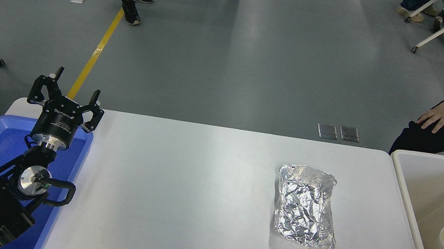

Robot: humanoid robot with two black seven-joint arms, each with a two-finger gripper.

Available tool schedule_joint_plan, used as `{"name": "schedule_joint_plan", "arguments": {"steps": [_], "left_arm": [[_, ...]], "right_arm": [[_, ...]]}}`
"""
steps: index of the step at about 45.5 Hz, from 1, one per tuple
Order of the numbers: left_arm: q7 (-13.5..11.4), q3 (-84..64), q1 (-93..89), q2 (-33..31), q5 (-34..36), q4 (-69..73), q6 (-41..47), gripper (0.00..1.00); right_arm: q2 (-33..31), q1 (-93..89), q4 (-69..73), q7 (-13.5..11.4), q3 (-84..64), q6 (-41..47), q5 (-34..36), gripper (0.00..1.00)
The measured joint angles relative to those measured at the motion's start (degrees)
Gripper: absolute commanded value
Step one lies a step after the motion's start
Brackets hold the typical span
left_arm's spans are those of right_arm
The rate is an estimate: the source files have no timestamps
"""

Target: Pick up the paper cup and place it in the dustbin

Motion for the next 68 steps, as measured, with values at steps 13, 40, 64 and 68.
{"name": "schedule_joint_plan", "arguments": {"steps": [13,40,64,68], "left_arm": [[0.0,0.0,0.01,0.0,0.01,-0.01,-0.01,0.98],[0.0,0.08,-0.04,0.0,0.02,0.0,-0.04,0.98],[0.0,0.09,-0.03,0.0,0.02,-0.01,-0.04,0.98],[0.0,0.09,-0.04,0.0,0.0,0.0,-0.04,0.98]], "right_arm": [[-1.59,9.05,4.61,0.15,-3.16,0.44,0.01,1.0],[-3.75,49.75,23.78,0.02,-17.8,17.16,-1.84,1.0],[0.64,79.25,51.03,-0.06,-33.94,32.92,-4.74,1.0],[3.64,84.59,55.08,-0.06,-38.31,37.59,-4.42,1.0]]}}
